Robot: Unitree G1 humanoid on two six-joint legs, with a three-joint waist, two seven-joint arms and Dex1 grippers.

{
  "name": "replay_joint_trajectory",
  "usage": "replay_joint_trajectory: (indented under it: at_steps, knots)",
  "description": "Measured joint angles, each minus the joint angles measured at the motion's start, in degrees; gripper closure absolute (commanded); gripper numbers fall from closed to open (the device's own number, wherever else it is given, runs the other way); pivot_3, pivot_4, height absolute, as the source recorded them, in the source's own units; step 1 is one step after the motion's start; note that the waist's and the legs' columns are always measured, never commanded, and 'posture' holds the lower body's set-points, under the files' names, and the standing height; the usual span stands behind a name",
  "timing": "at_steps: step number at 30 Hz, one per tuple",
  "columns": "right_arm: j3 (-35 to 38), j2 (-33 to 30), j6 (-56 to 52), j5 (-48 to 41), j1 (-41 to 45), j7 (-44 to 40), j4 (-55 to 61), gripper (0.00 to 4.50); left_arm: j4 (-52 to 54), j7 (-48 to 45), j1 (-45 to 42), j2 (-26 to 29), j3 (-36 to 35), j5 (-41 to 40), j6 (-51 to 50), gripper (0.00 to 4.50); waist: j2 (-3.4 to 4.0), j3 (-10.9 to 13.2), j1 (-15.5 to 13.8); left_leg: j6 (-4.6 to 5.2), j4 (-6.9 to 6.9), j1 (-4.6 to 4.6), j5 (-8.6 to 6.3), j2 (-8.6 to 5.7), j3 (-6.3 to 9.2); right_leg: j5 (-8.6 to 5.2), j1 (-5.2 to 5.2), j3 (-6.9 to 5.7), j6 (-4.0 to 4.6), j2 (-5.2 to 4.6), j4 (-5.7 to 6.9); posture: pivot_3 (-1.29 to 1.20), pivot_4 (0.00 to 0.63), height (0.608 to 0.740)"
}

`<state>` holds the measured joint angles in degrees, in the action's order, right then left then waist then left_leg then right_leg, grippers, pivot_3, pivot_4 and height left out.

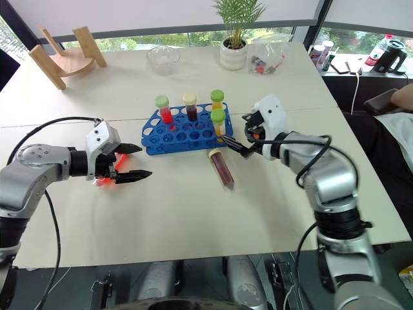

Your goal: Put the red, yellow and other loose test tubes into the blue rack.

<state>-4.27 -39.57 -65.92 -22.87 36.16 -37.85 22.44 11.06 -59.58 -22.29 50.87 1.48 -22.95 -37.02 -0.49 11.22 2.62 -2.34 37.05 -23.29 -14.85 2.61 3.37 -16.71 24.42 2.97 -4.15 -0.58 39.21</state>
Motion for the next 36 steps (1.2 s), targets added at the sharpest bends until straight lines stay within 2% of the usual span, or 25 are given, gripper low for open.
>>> replay_joint_trajectory:
  at_steps: [2,4,7,13,16,19,25,28,33,34,36]
  knots:
    - [-1.5,-1.3,-5.9,-1.5,2.2,-1.1,-0.4,0.10,0.4,0.0,-0.3,0.1,0.1,0.3,0.2,0.00,0.01,0.0,0.0,0.03,0.00,0.00,-0.02,0.00,-0.01,-0.01,0.00,0.00,0.02,0.01,0.00,0.00,0.150,0.740]
    - [-5.5,-1.4,-16.6,-6.1,9.6,-4.3,-3.3,0.10,0.6,-0.2,-0.8,0.2,0.6,1.1,0.4,0.00,0.08,0.1,0.3,0.04,0.01,0.00,-0.01,0.00,-0.06,-0.01,0.05,0.04,0.02,0.00,0.02,0.00,0.150,0.740]
    - [-9.7,-1.1,-24.4,-11.5,18.7,-6.8,-7.1,0.10,1.8,-0.6,-1.3,0.3,2.1,1.8,1.3,0.00,0.08,0.0,0.0,0.06,0.01,-0.02,-0.03,0.00,-0.03,-0.01,0.04,0.01,0.03,-0.01,-0.01,0.00,0.150,0.740]
    - [-22.4,0.3,-26.2,-16.5,30.2,-6.3,-24.1,0.10,6.0,2.3,-0.1,-3.0,3.2,2.7,1.2,0.00,0.04,0.0,-0.3,0.07,0.05,-0.12,-0.04,-0.06,-0.06,0.00,0.04,-0.01,0.01,-0.12,-0.12,0.00,0.150,0.740]
    - [-26.9,0.8,-26.2,-16.8,32.1,-5.2,-28.2,0.10,7.1,3.8,1.4,-4.7,4.4,2.9,1.0,0.00,0.04,0.0,-0.2,0.12,0.03,-0.12,-0.07,-0.03,-0.04,-0.01,0.06,-0.01,0.01,-0.08,-0.12,0.00,0.150,0.740]
    - [-29.8,3.6,-26.2,-15.6,32.3,-2.6,-32.8,0.10,7.1,5.6,2.1,-6.4,4.5,3.6,1.1,0.00,0.04,0.0,-0.1,0.12,0.04,-0.12,-0.07,-0.03,-0.04,0.00,0.08,-0.01,0.01,-0.07,-0.09,0.00,0.150,0.740]
    - [-30.4,10.5,-26.1,-9.8,33.3,1.3,-38.2,0.10,7.0,7.8,2.4,-8.8,5.8,5.0,1.6,0.00,0.01,0.0,-0.1,0.12,0.04,-0.11,-0.07,-0.04,-0.04,0.00,0.09,-0.01,0.00,-0.07,-0.07,0.00,0.150,0.740]
    - [-30.2,13.3,-26.1,-7.4,34.3,2.2,-41.3,0.85,6.9,8.2,2.5,-9.3,6.3,5.1,1.6,0.00,-0.07,0.0,0.0,0.11,0.06,-0.07,-0.06,-0.03,-0.04,0.01,0.07,0.00,0.00,-0.06,-0.02,0.00,0.150,0.740]
    - [-30.4,14.1,-25.1,-4.2,33.6,3.5,-41.2,3.25,6.5,9.0,2.4,-10.0,6.3,5.6,2.3,0.00,-0.13,-0.1,0.0,0.11,0.07,-0.04,-0.06,-0.02,-0.03,0.02,0.06,-0.01,0.02,-0.05,0.01,0.00,0.150,0.740]
    - [-30.4,13.5,-25.3,-4.3,33.0,3.4,-39.8,3.54,6.4,9.1,2.4,-10.1,6.3,5.6,2.3,0.00,-0.13,-0.1,0.0,0.11,0.06,-0.04,-0.06,-0.02,-0.03,0.01,0.06,0.00,0.02,-0.04,0.01,0.00,0.150,0.740]
    - [-30.4,12.2,-25.3,-4.7,31.3,3.3,-35.8,3.64,6.4,9.2,2.4,-10.4,6.4,5.8,2.5,0.00,-0.12,-0.1,-0.1,0.11,0.03,-0.05,-0.06,-0.02,-0.01,0.01,0.06,-0.01,0.03,-0.04,0.00,0.00,0.150,0.740]
